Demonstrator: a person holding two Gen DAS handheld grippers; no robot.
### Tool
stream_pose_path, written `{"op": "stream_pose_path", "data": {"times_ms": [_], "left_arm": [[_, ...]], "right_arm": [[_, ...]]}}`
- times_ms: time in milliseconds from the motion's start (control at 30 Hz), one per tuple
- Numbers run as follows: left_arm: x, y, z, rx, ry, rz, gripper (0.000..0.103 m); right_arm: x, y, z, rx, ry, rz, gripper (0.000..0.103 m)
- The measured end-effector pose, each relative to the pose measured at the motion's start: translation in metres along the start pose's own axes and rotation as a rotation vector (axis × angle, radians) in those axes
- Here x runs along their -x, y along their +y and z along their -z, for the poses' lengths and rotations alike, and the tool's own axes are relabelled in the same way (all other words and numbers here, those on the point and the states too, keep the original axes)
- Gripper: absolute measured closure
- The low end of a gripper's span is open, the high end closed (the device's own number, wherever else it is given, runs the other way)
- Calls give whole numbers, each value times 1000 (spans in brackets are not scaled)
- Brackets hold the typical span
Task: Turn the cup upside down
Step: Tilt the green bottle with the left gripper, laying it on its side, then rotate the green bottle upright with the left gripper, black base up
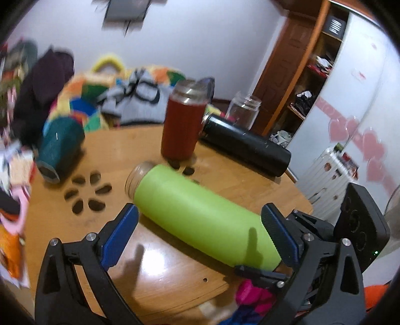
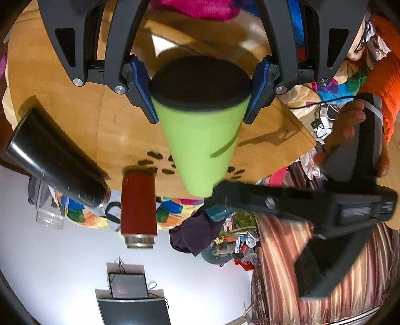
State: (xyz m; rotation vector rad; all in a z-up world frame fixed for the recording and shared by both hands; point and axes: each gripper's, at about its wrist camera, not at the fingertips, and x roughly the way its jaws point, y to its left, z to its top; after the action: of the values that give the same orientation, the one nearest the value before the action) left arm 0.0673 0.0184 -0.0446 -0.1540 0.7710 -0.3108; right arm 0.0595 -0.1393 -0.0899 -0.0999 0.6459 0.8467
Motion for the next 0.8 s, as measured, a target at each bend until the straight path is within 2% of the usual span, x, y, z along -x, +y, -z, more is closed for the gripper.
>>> {"op": "stream_pose_path", "data": {"times_ms": [100, 167, 233, 333, 400, 500, 800], "left_arm": [[3, -16, 1, -71, -37, -31, 3], [0, -23, 0, -103, -50, -40, 8], [-5, -26, -1, -118, -46, -45, 21], [-13, -26, 0, -117, -32, -44, 34], [-19, -23, 1, -116, -19, -48, 48], [-16, -22, 3, -119, -46, -42, 58], [1, -25, 1, -143, -120, -61, 65]], "right_arm": [[-2, 0, 5, -7, 25, 7, 39], [-2, 0, 9, -18, 27, 18, 40], [0, 1, 11, -20, 16, 29, 40], [3, 6, 14, -5, 0, 58, 40], [6, 9, 15, 4, -3, 70, 40], [11, 11, 15, 4, -14, 74, 40], [36, 6, 1, -8, -82, 50, 40]]}}
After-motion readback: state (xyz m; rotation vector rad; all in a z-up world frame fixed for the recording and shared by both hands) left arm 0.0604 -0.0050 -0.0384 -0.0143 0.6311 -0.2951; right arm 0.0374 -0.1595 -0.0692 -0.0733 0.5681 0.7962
